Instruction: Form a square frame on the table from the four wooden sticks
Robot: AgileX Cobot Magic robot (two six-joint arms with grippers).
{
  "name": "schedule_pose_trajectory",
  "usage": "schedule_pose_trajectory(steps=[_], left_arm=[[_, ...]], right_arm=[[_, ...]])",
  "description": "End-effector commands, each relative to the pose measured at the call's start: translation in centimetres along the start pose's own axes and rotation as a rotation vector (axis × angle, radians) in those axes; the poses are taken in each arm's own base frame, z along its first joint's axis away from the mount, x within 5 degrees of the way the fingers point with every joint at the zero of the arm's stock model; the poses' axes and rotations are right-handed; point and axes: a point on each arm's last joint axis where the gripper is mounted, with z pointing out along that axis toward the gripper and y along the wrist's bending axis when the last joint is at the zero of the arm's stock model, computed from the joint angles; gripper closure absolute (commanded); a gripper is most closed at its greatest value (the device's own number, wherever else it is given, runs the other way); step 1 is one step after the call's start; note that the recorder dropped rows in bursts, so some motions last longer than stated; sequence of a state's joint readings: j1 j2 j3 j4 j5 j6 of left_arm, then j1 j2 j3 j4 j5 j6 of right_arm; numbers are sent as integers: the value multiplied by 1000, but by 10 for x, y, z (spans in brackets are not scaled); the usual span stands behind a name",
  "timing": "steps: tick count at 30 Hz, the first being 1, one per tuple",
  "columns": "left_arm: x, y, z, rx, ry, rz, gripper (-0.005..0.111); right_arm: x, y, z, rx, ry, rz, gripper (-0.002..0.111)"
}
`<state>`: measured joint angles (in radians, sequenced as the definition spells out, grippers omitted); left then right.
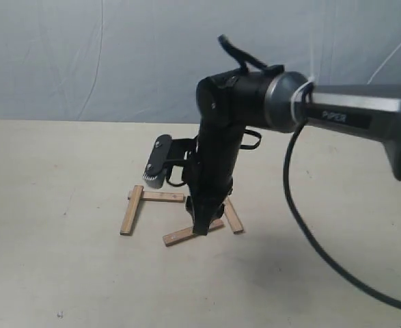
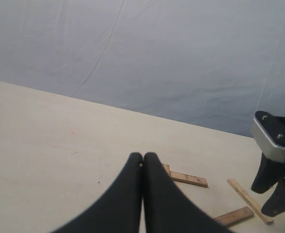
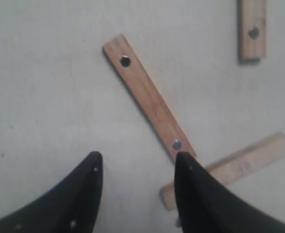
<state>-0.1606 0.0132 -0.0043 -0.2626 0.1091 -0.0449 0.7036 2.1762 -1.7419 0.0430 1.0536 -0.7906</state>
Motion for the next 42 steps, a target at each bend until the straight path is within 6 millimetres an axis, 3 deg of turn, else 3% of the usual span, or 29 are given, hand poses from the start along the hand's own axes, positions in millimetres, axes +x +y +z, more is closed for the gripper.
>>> schedule_pose_trajectory(steps=[1,4,17,21,26,28,31,36,42], left_arm=[[2,0,0,2,3,6,107],[2,0,0,2,3,6,107],[2,0,0,2,3,6,107],[2,0,0,2,3,6,107],[2,0,0,2,3,5,107],[2,0,0,2,3,5,107],[2,0,0,2,3,5,107],[2,0,0,2,3,5,107],[2,0,0,2,3,5,107]], right_arm=[[-11,1,12,51,-16,-107,61],[-13,0,22,58,-29,-138,56],[-17,-3,62,9,-4,-164,56],[-20,-3,71,-25,-18,-140,72],[-23,-3,78,-82,1,-128,74],[-24,-2,80,-115,20,-125,81],[-25,-2,78,-131,24,-122,110],[-31,-6,62,-144,21,-50,109],[-52,12,50,-195,-19,-42,109]])
